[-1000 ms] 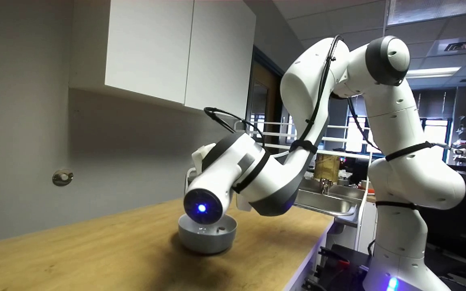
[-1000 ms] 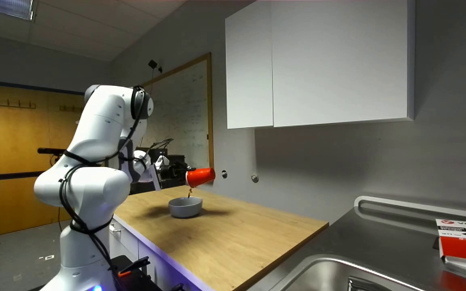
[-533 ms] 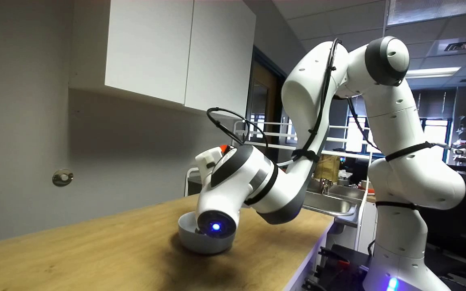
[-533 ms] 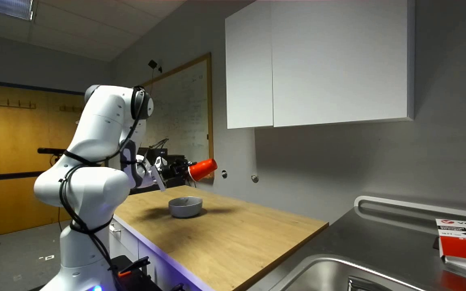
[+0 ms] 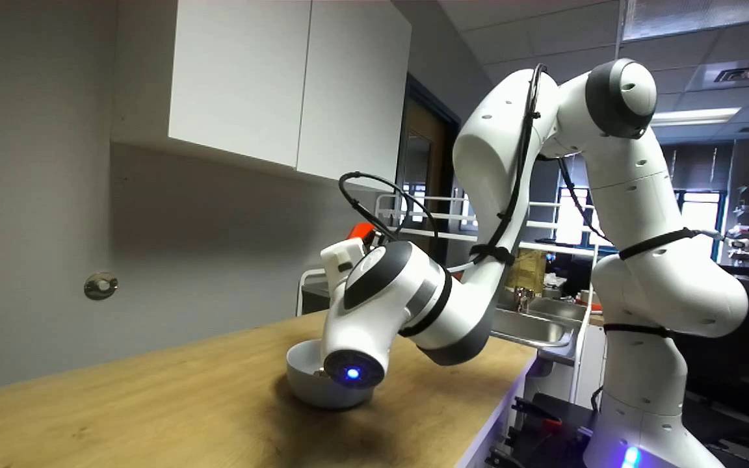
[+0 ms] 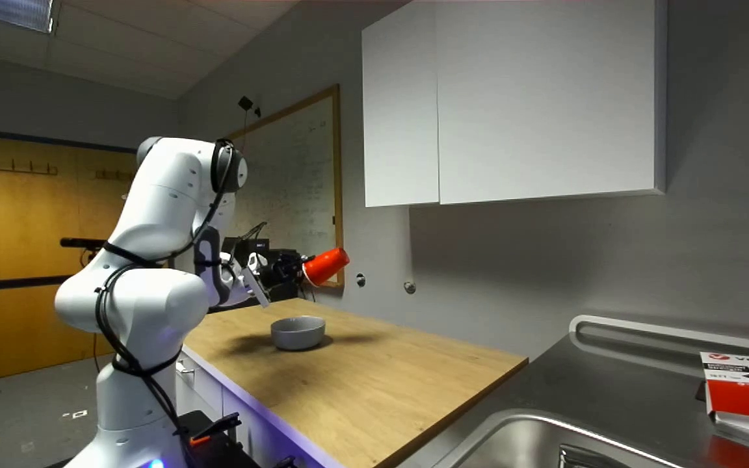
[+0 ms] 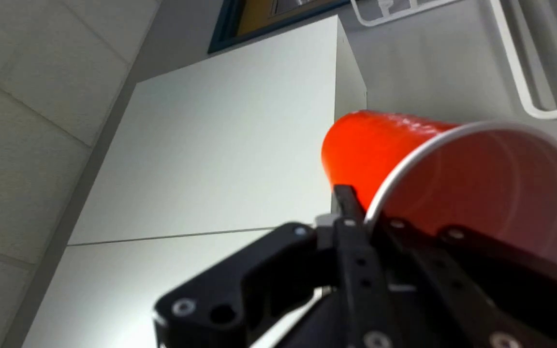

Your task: Pour the contents of the cup into the bowl

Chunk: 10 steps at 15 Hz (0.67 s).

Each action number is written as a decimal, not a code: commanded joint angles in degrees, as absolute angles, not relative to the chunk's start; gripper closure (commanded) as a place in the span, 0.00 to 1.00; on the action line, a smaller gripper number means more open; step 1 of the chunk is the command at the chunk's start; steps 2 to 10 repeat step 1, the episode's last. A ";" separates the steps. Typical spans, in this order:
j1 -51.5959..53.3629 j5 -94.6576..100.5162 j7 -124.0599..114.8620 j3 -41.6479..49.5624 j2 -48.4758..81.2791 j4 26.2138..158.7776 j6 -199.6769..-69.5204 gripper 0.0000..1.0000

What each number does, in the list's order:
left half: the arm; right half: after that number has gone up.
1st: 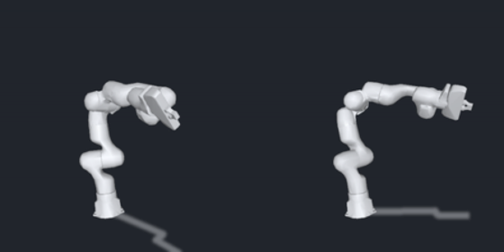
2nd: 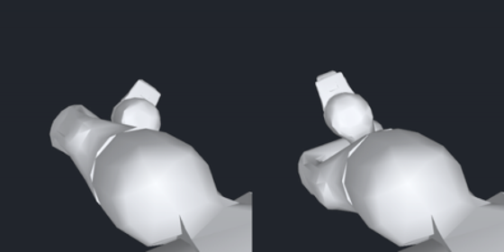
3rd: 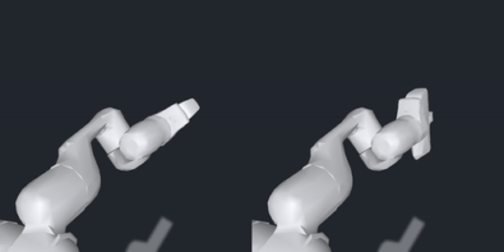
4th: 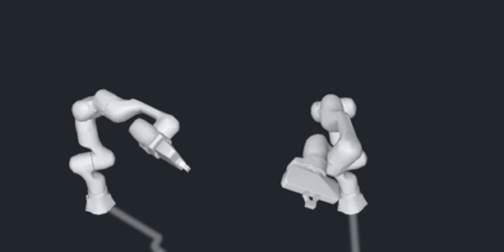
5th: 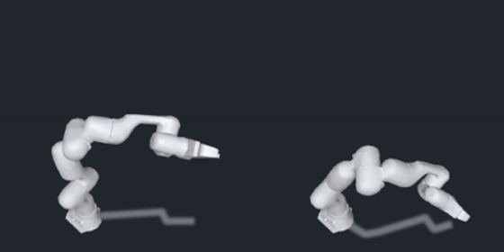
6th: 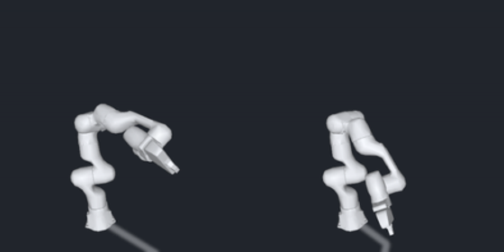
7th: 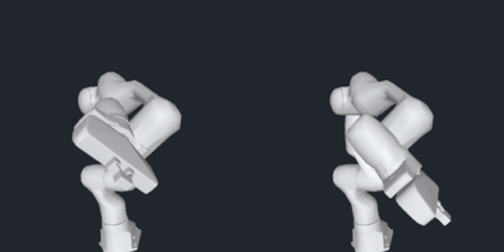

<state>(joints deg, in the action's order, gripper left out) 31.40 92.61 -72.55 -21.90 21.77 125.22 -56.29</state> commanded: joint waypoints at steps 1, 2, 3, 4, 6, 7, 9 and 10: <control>30.09 85.56 -67.84 -23.87 22.24 123.82 -53.83 0.96; 30.09 85.56 -67.84 -23.87 22.24 123.82 -53.83 0.96; 30.09 85.56 -67.84 -23.87 22.24 123.82 -53.83 0.96; 30.09 85.56 -67.84 -23.87 22.24 123.82 -53.83 0.96; 30.09 85.56 -67.84 -23.87 22.24 123.82 -53.83 0.96; 30.09 85.56 -67.84 -23.87 22.24 123.82 -53.83 0.96; 30.09 85.56 -67.84 -23.87 22.24 123.82 -53.83 0.96; 30.09 85.56 -67.84 -23.87 22.24 123.82 -53.83 0.96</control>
